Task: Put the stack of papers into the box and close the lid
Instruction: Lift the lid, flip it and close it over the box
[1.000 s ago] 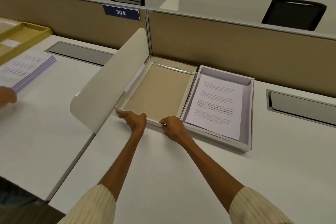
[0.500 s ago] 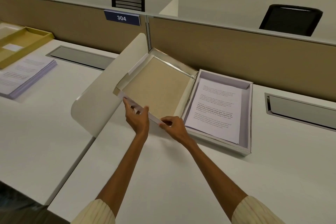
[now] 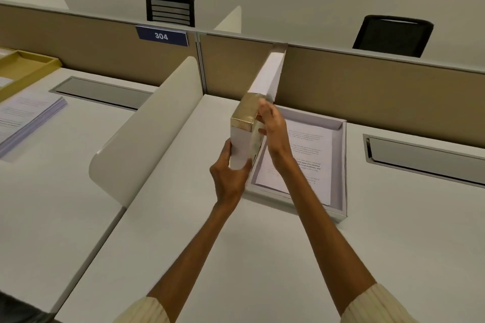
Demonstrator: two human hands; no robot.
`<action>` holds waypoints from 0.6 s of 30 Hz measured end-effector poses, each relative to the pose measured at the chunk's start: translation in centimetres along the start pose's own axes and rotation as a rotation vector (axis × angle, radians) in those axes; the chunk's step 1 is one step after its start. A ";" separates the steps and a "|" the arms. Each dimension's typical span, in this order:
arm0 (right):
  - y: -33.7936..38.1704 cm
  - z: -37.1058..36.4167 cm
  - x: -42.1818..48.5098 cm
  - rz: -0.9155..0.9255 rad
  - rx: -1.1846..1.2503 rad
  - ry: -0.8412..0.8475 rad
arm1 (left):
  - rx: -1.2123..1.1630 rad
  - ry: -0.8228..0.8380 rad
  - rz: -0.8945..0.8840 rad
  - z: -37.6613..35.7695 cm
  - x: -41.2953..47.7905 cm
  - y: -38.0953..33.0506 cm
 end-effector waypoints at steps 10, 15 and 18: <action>-1.9 9.4 0.7 -0.174 -0.146 -0.312 | -0.027 0.065 0.131 -3.4 0.8 -0.6; -4.2 13.5 0.5 -0.263 -0.150 -0.337 | 0.472 0.329 0.344 -4.2 3.0 5.1; -5.4 15.4 0.6 -0.308 -0.143 -0.341 | 0.409 0.523 0.575 -4.7 2.5 7.5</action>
Point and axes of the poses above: each hand's wrist, its own x-axis towards the middle knuckle, its own z-axis out of the back of the hand, y = z × x, the point moved 3 cm from there along x, towards the middle knuckle, and after that the axes turned 13 degrees about -y, right-handed, at the moved point
